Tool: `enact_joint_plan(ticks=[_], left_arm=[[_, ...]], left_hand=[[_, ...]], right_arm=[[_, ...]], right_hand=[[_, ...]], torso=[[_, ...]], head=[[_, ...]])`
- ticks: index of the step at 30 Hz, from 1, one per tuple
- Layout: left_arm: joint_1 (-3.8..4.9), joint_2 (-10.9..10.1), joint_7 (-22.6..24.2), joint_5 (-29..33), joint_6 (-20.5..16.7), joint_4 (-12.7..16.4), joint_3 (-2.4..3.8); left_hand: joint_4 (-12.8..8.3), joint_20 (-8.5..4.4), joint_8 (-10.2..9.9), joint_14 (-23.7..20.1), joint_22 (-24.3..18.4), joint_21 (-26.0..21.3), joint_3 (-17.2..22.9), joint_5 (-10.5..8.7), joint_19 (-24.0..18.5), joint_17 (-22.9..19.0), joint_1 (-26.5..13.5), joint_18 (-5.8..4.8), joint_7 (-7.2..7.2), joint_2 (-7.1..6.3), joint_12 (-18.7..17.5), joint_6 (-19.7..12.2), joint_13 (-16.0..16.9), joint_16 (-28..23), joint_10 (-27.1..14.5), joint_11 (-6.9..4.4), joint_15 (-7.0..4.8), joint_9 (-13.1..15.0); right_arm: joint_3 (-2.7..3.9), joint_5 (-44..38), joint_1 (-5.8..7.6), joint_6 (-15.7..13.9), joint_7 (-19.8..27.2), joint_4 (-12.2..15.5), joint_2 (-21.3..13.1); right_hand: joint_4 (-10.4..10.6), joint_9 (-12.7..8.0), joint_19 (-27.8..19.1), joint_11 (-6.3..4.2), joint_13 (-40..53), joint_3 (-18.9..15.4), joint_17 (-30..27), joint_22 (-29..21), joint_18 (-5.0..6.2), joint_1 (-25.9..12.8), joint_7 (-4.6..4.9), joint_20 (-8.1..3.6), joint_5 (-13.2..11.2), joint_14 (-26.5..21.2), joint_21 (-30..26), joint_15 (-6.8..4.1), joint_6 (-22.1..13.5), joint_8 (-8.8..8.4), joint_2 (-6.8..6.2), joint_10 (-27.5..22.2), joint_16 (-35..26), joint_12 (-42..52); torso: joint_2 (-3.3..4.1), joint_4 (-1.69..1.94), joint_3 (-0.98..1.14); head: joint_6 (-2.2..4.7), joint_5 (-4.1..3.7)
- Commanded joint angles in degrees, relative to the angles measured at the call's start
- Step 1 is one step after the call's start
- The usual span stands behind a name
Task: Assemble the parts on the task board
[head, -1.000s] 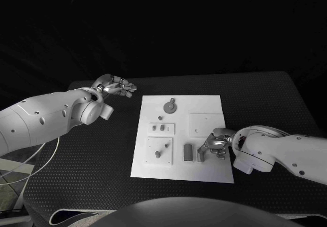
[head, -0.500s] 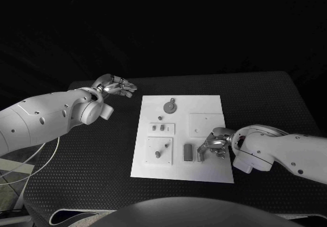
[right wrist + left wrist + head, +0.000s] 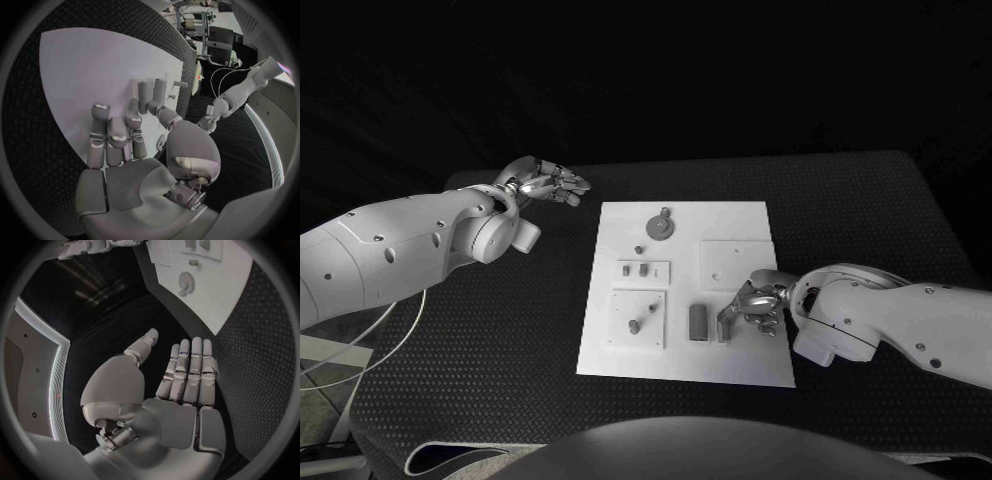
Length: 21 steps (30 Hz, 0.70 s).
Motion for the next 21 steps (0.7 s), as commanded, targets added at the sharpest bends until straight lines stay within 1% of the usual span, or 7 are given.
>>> enact_joint_plan(ticks=[1,2,15,17,21], left_arm=[[0.05,0.03,0.31,0.22,0.76,0.14,0.02],[0.05,0.03,0.30,0.22,0.74,0.13,0.02],[0.05,0.04,0.27,0.22,0.85,0.15,0.02],[0.05,0.07,0.26,0.22,0.84,0.14,0.02],[0.05,0.05,0.27,0.22,0.83,0.15,0.02]], left_hand=[[0.47,0.22,0.21,0.59,-0.09,0.14,0.03,-0.26,0.21,0.09,-0.52,0.64,-0.15,0.10,0.29,-0.39,-0.05,-0.28,-0.13,-0.09,0.00,-0.09],[0.47,0.23,0.21,0.59,-0.10,0.14,0.03,-0.27,0.21,0.09,-0.52,0.64,-0.15,0.10,0.29,-0.39,-0.06,-0.28,-0.13,-0.09,0.00,-0.09],[0.49,0.23,0.22,0.59,-0.11,0.13,0.02,-0.27,0.20,0.14,-0.53,0.63,-0.14,0.08,0.28,-0.41,-0.07,-0.34,-0.14,-0.08,0.01,-0.11],[0.50,0.23,0.22,0.59,-0.11,0.13,0.02,-0.27,0.19,0.15,-0.53,0.63,-0.14,0.08,0.28,-0.41,-0.07,-0.35,-0.15,-0.08,0.01,-0.11],[0.50,0.23,0.22,0.60,-0.11,0.13,0.03,-0.27,0.19,0.17,-0.53,0.63,-0.14,0.08,0.28,-0.42,-0.07,-0.36,-0.15,-0.08,0.01,-0.12]], right_arm=[[-0.01,0.19,-0.07,1.36,0.99,0.17,0.28],[-0.01,0.19,-0.08,1.45,0.97,0.17,0.29],[-0.01,0.24,-0.08,2.19,1.02,0.10,0.38],[-0.01,0.24,-0.08,2.20,1.00,0.12,0.38],[-0.01,0.25,-0.08,2.37,1.06,0.14,0.38]], right_hand=[[0.45,-0.07,0.50,-0.15,-0.10,0.02,-0.09,0.85,1.39,-0.03,0.67,-0.40,0.12,0.02,-0.27,-0.25,-0.74,-0.40,-0.71,-0.35,0.00,0.21],[0.76,-0.10,0.51,-0.14,-0.10,0.06,-0.09,0.86,1.39,-0.13,0.68,-0.41,0.12,0.01,-0.30,-0.24,-0.78,-0.41,-1.01,-0.35,-0.02,0.21],[2.17,-0.22,0.51,-0.09,-0.12,0.45,-0.10,0.91,1.39,-0.08,0.74,-0.47,0.10,0.01,-0.47,-0.19,-1.01,-0.46,-2.53,-0.49,-0.12,0.21],[3.15,-0.26,0.57,-0.07,-0.14,0.72,-0.11,0.90,1.39,-0.18,0.75,-0.49,0.12,0.02,-0.54,-0.18,-1.05,-0.45,-3.28,-0.53,-0.16,0.21],[4.08,-0.28,0.61,-0.07,-0.14,0.95,-0.10,0.92,1.39,-0.16,0.76,-0.51,0.08,0.04,-0.59,-0.18,-1.08,-0.41,-3.90,-0.53,-0.19,0.25]], torso=[[0.00,0.00,0.01],[0.00,0.00,0.01],[0.00,-0.02,0.01],[-0.01,0.00,0.01],[0.00,0.00,0.01]], head=[[0.01,-0.03],[0.01,-0.04],[0.01,0.00],[0.01,0.01],[0.01,0.01]])
